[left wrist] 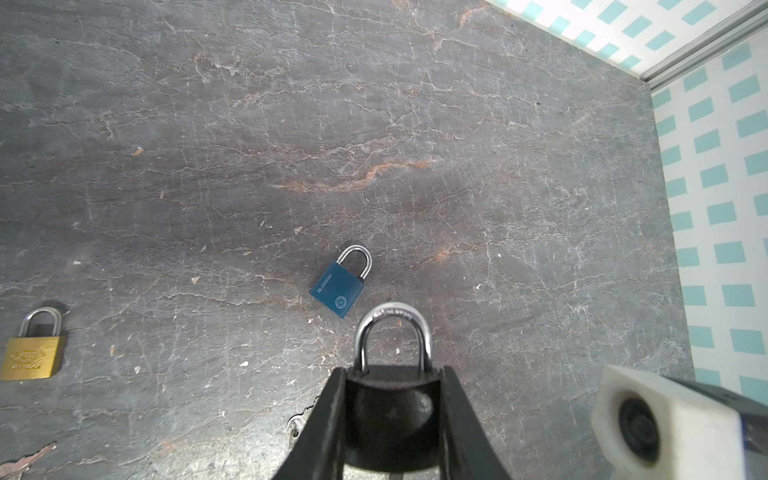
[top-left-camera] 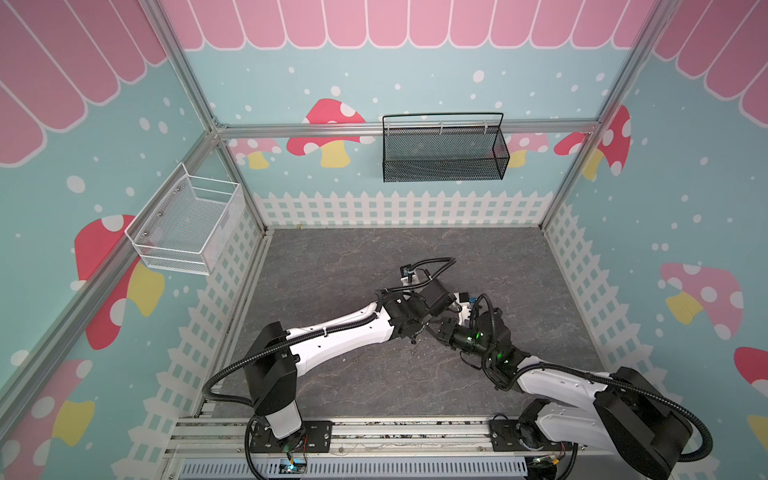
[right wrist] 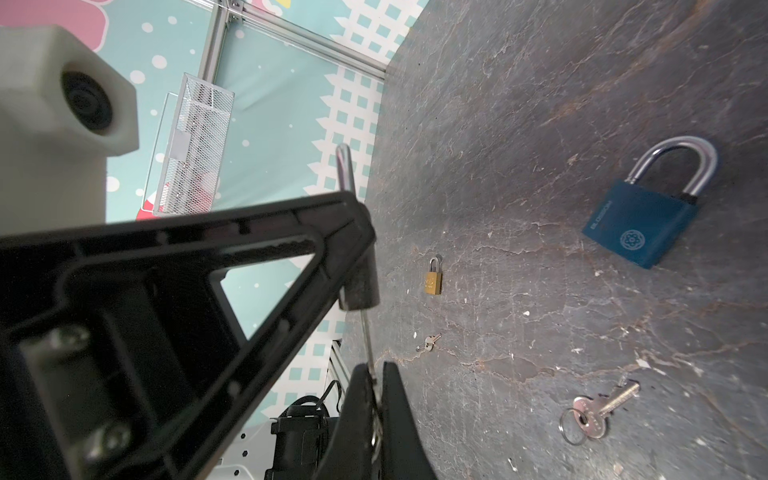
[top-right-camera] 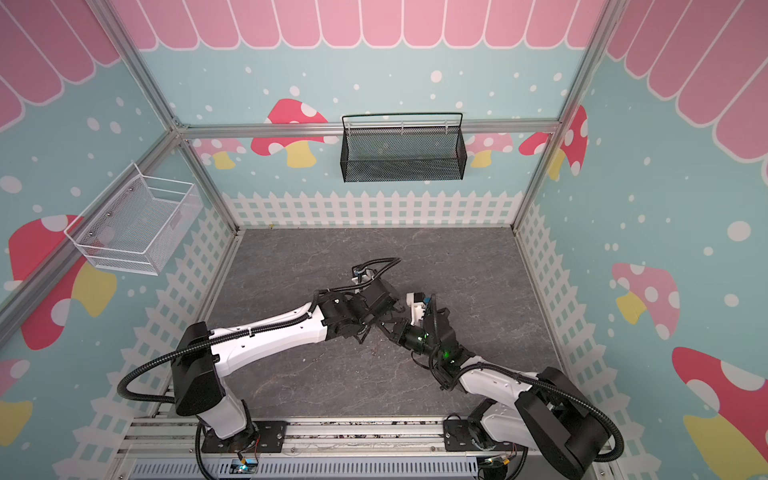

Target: Unlock with the key

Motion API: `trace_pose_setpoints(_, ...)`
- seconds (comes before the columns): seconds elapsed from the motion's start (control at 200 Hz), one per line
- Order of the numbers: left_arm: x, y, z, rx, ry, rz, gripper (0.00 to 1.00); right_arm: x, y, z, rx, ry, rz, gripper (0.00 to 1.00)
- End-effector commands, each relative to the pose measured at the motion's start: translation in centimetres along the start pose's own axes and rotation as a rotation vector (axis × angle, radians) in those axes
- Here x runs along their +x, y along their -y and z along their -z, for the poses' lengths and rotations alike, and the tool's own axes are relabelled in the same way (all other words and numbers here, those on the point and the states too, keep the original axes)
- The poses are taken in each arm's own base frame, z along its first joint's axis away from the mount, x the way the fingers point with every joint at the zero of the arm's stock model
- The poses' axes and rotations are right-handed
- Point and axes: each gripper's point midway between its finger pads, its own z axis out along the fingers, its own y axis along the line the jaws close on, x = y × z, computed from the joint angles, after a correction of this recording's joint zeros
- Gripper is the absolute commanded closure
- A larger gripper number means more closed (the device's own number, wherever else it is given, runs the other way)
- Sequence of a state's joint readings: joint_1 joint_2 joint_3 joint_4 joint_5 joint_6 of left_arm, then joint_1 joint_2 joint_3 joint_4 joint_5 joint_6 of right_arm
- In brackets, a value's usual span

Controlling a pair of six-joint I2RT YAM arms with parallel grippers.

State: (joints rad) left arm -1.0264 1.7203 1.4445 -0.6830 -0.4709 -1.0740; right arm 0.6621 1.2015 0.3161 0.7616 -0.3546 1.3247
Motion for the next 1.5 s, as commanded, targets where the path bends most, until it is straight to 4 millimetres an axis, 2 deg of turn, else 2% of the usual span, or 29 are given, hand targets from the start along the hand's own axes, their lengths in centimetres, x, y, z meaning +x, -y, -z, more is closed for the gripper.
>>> trace_pose_setpoints(0.0,0.9,1.4,1.1,0.051,-0.033,0.018,1.0,-1.8,-3.4,-0.2,-0.089,0.061,0.043,1.0)
trace_pose_setpoints(0.1,0.9,1.3,1.1,0.046,-0.028,-0.001,1.0,-1.7,-4.1,0.0,-0.124,0.052,0.023,1.0)
trace_pose_setpoints(0.175,1.0,0.5,1.0,0.009,-0.021,-0.019,1.0,-1.7,-5.3,0.2,-0.161,0.043,0.03,1.0)
trace_pose_setpoints(0.29,0.9,-0.2,1.0,-0.019,-0.008,-0.032,1.0,-2.0,-6.1,0.6,-0.177,0.057,0.038,1.0)
trace_pose_setpoints(0.575,0.9,0.7,1.1,0.006,-0.022,-0.018,1.0,-0.9,-5.1,-0.6,-0.157,0.005,0.027,1.0)
trace_pose_setpoints(0.855,0.9,0.7,1.6,0.03,-0.027,-0.008,1.0,-1.0,-5.0,-0.7,-0.149,0.015,0.029,1.0)
trace_pose_setpoints(1.161,0.8,-2.5,1.7,-0.069,0.013,-0.069,1.0,-1.2,-4.9,-0.2,-0.127,0.018,0.028,1.0)
trace_pose_setpoints(1.491,0.5,-4.0,1.7,-0.137,0.039,-0.121,1.0,-0.9,-4.9,-0.4,-0.105,-0.01,0.024,1.0)
